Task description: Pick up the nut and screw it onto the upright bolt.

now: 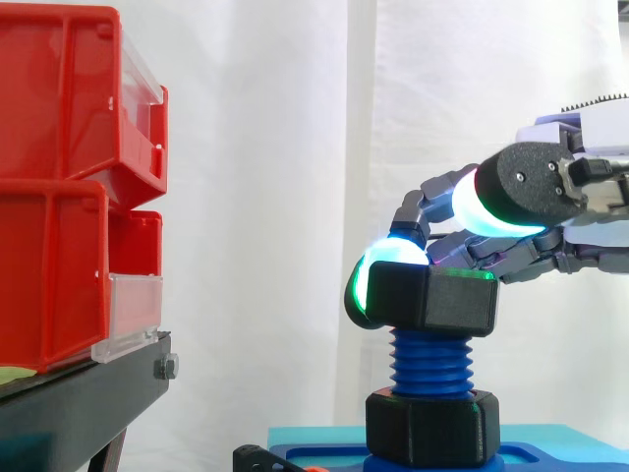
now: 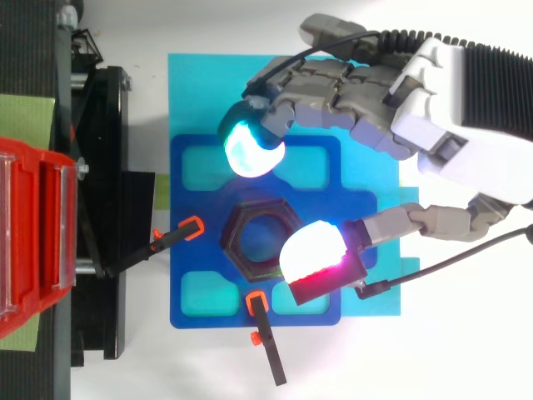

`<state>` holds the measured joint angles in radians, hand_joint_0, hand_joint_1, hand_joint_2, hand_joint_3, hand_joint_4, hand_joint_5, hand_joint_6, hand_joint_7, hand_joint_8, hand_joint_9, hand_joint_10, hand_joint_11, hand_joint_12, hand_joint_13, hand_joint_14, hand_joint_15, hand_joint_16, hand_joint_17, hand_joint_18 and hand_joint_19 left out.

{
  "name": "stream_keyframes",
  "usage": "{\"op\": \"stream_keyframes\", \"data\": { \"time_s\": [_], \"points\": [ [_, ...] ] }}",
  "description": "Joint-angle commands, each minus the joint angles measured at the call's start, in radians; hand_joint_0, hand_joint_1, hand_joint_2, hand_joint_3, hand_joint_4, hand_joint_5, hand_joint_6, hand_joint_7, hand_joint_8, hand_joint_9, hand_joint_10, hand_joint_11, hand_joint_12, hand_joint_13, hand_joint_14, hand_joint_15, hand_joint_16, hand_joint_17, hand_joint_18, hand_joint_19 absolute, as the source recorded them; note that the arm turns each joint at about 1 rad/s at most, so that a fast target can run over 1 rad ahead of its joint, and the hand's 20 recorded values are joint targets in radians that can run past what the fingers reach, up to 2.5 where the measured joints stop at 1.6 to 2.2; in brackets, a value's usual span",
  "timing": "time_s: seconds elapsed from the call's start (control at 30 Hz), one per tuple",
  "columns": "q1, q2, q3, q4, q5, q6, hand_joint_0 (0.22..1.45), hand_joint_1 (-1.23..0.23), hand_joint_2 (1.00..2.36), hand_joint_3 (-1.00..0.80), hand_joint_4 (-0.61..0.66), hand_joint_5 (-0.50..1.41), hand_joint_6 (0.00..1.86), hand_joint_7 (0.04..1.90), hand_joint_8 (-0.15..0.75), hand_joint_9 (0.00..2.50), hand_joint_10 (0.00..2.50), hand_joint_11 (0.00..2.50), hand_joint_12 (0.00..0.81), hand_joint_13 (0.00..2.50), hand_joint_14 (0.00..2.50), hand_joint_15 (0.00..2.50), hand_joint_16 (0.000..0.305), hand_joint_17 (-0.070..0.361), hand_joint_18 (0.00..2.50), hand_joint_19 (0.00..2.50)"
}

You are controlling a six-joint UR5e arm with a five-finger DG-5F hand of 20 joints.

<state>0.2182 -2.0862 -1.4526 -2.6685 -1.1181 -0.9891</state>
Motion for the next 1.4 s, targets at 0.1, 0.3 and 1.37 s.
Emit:
{"op": "stream_keyframes", "data": {
  "time_s": [0.1, 0.3, 1.37],
  "points": [
    [-0.003, 0.0, 0.0, -0.001, -0.006, 0.0, 0.42, -0.36, 1.0, -0.5, 0.16, -0.24, 0.5, 0.66, 0.251, 0.38, 0.0, 0.0, 0.328, 0.37, 0.0, 0.0, 0.038, 0.086, 0.08, 0.0],
    [-0.01, 0.0, 0.0, -0.002, -0.016, 0.0, 0.42, -0.27, 1.0, -0.5, 0.12, -0.24, 0.5, 0.6, 0.235, 0.3, 0.0, 0.0, 0.332, 0.3, 0.0, 0.0, 0.041, 0.092, 0.01, 0.0],
    [0.024, 0.0, 0.0, 0.022, -0.092, -0.033, 0.44, -0.17, 1.0, -0.5, 0.08, -0.19, 0.5, 0.74, 0.222, 0.22, 0.0, 0.0, 0.339, 0.21, 0.0, 0.0, 0.042, 0.094, 0.0, 0.0]
  ]
}}
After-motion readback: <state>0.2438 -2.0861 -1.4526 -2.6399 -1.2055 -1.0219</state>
